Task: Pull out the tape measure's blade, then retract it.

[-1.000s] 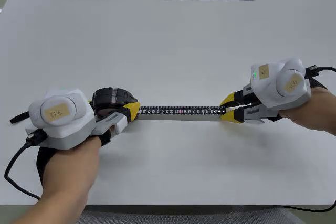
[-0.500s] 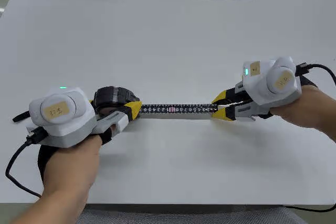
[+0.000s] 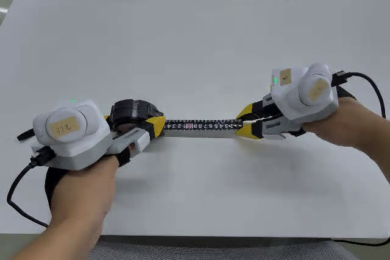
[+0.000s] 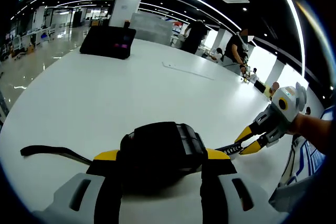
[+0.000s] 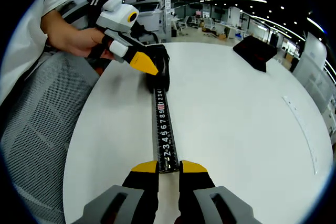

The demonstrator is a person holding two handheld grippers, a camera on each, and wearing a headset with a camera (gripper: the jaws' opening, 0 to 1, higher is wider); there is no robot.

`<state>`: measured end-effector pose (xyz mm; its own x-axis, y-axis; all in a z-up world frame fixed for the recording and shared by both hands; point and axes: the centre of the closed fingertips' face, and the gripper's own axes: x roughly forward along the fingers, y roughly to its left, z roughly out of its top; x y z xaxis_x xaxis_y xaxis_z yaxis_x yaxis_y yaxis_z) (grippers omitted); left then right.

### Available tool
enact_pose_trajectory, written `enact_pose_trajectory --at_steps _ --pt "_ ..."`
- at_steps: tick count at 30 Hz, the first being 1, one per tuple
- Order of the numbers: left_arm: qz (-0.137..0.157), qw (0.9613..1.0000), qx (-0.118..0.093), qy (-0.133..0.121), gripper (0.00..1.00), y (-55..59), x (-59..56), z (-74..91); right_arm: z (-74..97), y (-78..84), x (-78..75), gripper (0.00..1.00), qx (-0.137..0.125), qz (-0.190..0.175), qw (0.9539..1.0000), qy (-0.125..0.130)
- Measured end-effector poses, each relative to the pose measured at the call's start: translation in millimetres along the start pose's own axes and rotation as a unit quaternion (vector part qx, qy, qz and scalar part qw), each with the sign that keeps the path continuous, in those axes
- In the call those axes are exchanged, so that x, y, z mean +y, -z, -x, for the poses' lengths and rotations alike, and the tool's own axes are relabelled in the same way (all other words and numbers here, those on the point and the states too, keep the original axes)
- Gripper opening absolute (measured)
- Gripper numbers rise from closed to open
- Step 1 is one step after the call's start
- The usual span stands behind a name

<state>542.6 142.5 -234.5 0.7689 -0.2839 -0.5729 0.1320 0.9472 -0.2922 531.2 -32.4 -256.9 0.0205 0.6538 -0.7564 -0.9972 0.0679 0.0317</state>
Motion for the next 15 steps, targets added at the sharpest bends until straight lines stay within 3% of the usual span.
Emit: enact_pose_trajectory --at_steps 15 --pt "0.008 1.0 -0.002 0.005 0.56 -0.3 0.2 0.4 -12.0 -17.2 1.4 0.1 -0.017 -0.001 0.9998 -0.006"
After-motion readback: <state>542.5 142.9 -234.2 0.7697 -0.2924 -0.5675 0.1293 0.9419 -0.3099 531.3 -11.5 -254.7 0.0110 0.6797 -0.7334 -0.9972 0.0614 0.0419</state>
